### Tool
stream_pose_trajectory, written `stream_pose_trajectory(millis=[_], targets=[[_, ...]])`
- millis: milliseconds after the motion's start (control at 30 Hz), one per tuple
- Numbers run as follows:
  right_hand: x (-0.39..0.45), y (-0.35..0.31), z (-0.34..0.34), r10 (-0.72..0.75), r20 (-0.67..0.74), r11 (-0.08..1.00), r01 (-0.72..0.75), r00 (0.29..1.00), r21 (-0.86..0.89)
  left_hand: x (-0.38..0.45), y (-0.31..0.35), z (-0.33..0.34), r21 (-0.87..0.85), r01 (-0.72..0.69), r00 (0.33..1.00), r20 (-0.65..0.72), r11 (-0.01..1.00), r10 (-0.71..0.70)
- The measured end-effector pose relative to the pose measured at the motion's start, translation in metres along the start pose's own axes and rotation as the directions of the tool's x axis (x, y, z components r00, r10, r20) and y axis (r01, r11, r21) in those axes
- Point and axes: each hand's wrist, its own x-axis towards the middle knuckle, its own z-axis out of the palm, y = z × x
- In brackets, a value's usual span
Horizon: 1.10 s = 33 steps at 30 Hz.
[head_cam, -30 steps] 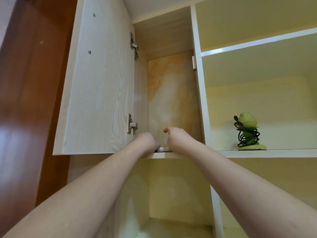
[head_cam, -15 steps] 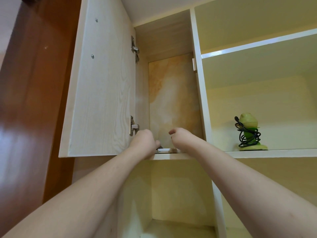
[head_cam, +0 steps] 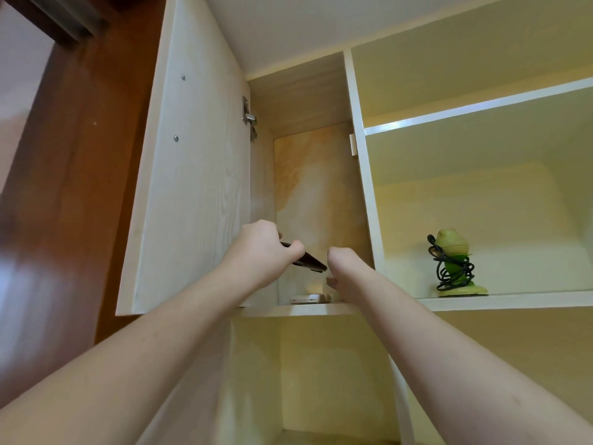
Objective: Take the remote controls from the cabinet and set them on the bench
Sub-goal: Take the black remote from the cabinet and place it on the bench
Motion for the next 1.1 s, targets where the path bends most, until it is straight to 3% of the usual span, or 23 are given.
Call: stream_pose_trajectory(millis=[33,233,767,1000,1100], targets=[[0.006,0.000,0.000,-0.001,0.008,0.997,0.000,1.000,0.083,-0.002,0.000,-0.004,-0.010,0.002,1.000,-0.009,1.000,-0.002],[0.014,-0.003,0.000,0.050,0.045,0.977,-0.058,0.998,0.205,-0.021,-0.002,-0.024,-0.054,0.025,1.000,0.018,0.998,-0.025],[-0.054,-0.004,-0.030,0.029,0.268,0.926,-0.126,0.963,0.355,-0.092,0.007,-0.071,-0.294,0.062,0.998,0.022,0.954,-0.058],[-0.083,0.012,-0.064,0.022,0.335,0.893,-0.169,0.942,0.416,-0.122,-0.003,-0.067,-0.506,0.128,0.991,0.100,0.853,-0.089],[-0.107,0.018,-0.078,0.047,0.367,0.897,-0.201,0.929,0.394,-0.132,-0.008,-0.067,-0.602,0.212,0.973,0.206,0.770,-0.106]])
